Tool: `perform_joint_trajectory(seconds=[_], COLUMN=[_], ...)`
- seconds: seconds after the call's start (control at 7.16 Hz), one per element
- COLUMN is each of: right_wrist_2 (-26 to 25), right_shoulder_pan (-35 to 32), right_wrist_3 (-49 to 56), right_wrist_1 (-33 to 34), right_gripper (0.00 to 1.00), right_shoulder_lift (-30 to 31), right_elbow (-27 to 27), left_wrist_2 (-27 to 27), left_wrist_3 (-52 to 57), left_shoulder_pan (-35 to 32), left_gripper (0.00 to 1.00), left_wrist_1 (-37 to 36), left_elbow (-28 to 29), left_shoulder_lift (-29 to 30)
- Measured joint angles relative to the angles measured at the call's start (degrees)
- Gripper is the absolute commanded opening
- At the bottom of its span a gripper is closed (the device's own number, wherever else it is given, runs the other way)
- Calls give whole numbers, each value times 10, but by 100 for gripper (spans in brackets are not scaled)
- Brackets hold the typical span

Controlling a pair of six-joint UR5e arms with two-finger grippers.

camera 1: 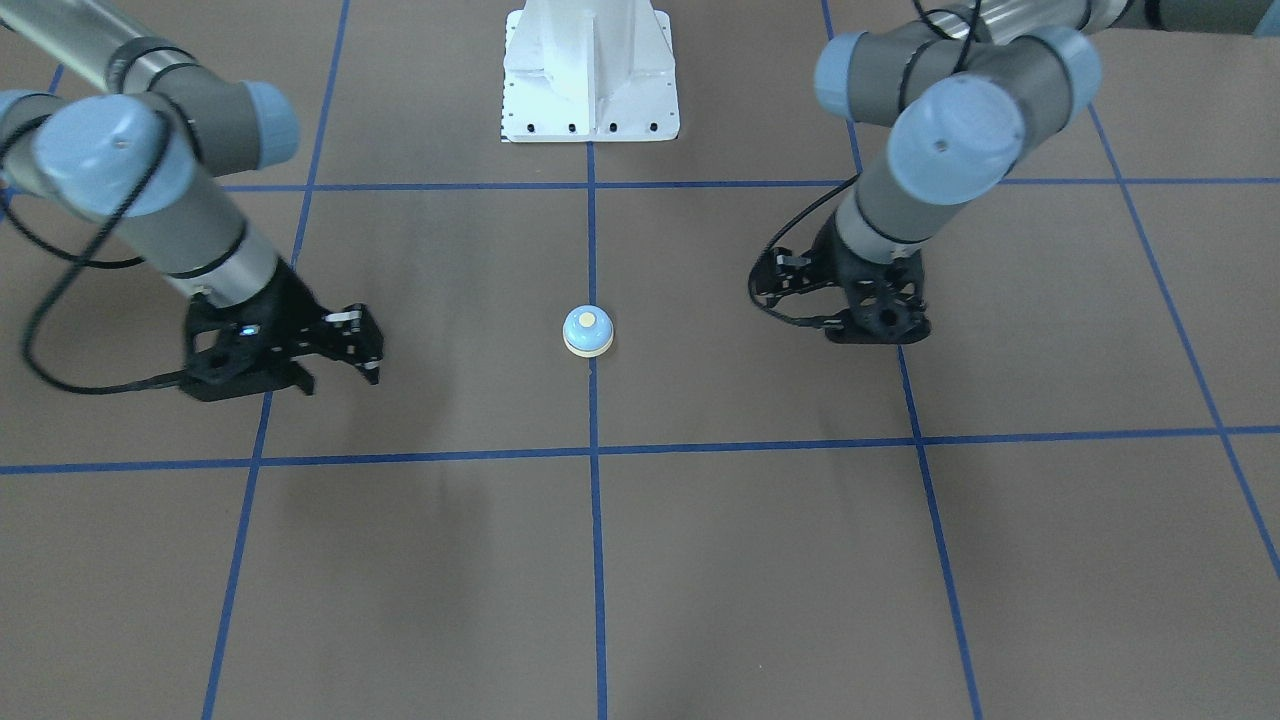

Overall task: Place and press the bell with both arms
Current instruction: 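Withdraw the left gripper while moving the right gripper above the bell, then press down on the bell's top button with the right gripper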

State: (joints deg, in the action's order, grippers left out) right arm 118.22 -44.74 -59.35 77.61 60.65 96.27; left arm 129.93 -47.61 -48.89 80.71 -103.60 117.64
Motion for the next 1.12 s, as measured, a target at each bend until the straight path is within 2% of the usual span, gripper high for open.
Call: perform_joint_trajectory(seconds=[0.14,0.42,0.7,1.12], right_wrist_2=[-17,-35,-37,-40], right_shoulder_pan=[39,87,110,126], right_wrist_3=[-53,-107,-117,-123], right_wrist_1=[28,64,93,101], right_gripper=[0,0,0,0], right_shoulder_lift=[-50,-115,-167,-181], right_elbow=[-14,-48,-94,-126], left_wrist_2=[1,2,2,1], left_wrist_3=[50,149,186,191], left_shoulder_pan=[-23,-72,-91,-94], left_gripper=[99,99,99,99], left_wrist_1=[-2,-3,-3,-3], left_elbow=[-37,-68,-76,-91], left_shoulder_lift=[-57,-132,-156,-171])
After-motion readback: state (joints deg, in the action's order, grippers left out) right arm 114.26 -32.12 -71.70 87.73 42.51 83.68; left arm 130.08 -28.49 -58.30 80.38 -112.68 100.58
